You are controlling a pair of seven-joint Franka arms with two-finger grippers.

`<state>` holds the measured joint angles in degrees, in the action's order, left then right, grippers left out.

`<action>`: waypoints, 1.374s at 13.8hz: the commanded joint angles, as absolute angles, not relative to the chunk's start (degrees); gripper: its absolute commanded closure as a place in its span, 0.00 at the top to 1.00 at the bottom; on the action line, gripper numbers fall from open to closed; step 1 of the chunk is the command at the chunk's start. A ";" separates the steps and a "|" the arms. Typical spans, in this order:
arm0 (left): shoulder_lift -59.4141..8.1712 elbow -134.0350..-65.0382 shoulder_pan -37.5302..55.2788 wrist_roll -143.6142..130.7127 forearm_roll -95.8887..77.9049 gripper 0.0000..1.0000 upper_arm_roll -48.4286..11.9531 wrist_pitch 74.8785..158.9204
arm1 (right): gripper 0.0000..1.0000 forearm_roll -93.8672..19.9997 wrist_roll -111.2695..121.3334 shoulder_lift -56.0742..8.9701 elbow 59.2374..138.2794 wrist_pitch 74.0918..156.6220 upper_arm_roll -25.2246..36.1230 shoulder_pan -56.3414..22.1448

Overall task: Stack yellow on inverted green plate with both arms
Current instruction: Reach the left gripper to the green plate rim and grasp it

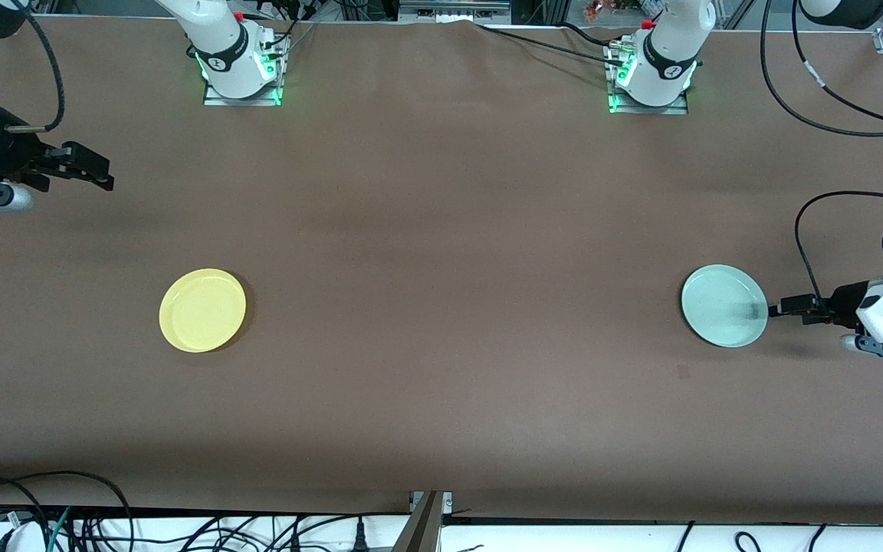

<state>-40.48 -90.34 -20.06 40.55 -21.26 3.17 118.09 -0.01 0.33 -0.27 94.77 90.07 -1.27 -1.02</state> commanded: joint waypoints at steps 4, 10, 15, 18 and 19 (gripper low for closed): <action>-42.01 -90.35 -20.74 45.00 -24.43 1.00 2.64 120.15 | 1.00 -0.18 0.35 -0.18 93.25 88.86 -1.76 -1.32; -42.19 -92.81 -20.92 45.70 -24.35 0.84 2.64 119.97 | 1.00 -0.35 0.35 -0.18 93.16 88.86 -1.85 -1.41; -42.01 -93.52 -21.01 45.79 -23.47 0.37 2.64 119.88 | 1.00 -0.35 0.35 -0.18 93.16 88.86 -1.85 -1.41; -42.01 -93.52 -20.92 45.88 -23.38 0.07 2.64 119.79 | 1.00 -0.44 0.44 -0.35 93.16 88.86 -1.67 -1.32; -42.01 -93.52 -20.92 45.88 -23.29 0.00 2.64 119.79 | 1.00 -0.44 0.44 -0.26 93.16 88.86 -1.76 -1.32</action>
